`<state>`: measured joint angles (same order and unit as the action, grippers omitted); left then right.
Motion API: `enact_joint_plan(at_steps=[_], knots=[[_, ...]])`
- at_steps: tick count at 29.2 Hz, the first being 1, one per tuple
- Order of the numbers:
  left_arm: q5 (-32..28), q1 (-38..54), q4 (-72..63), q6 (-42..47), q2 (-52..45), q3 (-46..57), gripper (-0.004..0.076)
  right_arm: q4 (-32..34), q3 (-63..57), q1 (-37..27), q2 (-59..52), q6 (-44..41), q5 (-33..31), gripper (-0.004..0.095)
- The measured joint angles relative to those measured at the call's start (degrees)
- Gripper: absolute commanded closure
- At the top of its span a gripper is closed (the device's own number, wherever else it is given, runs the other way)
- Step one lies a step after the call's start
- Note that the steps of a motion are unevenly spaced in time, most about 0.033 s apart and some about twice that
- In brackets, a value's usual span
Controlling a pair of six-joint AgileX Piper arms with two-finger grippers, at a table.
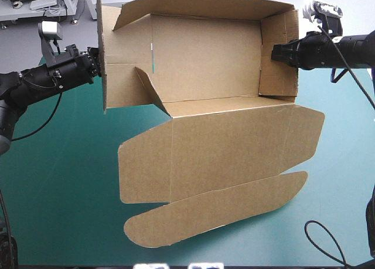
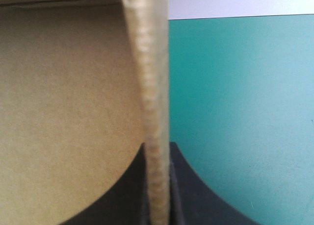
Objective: Fold the box
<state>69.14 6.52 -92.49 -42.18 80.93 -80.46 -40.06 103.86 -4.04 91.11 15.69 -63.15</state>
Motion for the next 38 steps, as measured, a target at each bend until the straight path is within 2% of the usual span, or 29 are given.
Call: enact_joint_plan(at_steps=[26,38], knots=[[0.7,-3.8,11.8,4.0,-1.0,-0.3,0.0733,0.8,0.0,0.1,6.3,2.7,3.3,0.0922],[1.0,-4.5,15.0,4.0,-1.1,-0.3,0.0733,2.7,0.0,5.7,6.6,3.3,5.9,0.0922]])
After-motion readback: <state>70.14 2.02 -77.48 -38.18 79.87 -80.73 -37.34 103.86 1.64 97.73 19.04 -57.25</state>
